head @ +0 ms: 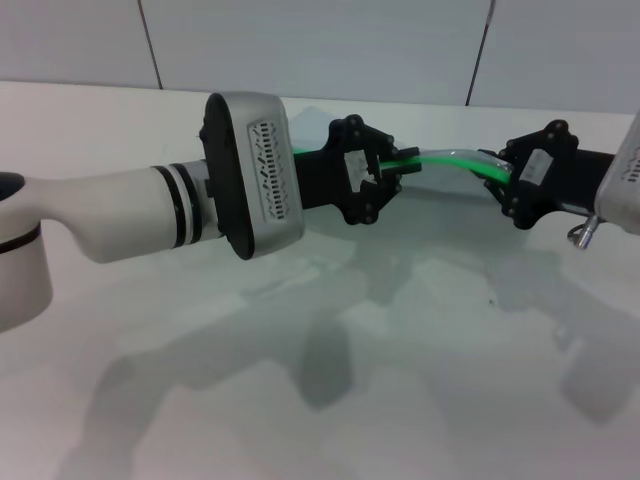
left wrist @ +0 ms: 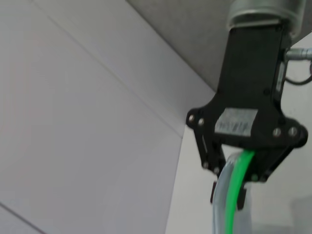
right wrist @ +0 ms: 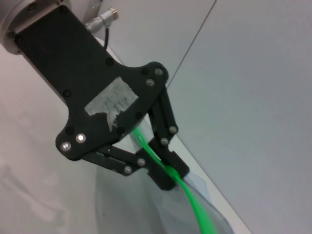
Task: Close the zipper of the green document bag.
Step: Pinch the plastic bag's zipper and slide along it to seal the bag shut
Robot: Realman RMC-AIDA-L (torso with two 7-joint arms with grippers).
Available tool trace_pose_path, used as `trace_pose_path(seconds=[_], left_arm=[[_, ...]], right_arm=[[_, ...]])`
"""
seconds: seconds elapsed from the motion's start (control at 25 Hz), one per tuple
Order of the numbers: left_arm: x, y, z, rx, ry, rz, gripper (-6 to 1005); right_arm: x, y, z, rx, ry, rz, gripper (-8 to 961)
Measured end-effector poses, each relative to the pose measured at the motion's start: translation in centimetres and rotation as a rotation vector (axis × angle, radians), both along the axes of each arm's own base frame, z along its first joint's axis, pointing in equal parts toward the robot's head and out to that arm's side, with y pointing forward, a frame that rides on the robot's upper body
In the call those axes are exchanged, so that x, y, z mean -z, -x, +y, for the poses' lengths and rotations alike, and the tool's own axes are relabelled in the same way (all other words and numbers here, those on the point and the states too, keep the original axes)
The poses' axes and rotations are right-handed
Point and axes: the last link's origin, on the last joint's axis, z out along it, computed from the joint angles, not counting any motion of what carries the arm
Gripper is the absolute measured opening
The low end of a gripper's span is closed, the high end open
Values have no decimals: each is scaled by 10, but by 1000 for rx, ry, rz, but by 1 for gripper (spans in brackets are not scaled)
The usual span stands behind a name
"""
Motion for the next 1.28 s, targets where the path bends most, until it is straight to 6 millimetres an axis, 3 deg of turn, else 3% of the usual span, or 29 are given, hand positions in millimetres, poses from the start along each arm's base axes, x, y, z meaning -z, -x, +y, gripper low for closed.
trace_pose_path(seconds=[0.64,1.28], left_arm=[[-17,39,4,-131,-78,0,78],[-31,56,4,-186,-126,-18,79]], right_arm=[[-30,-27,1,72,-97,11,53],[-53,-48,3,125,-183,14,52]])
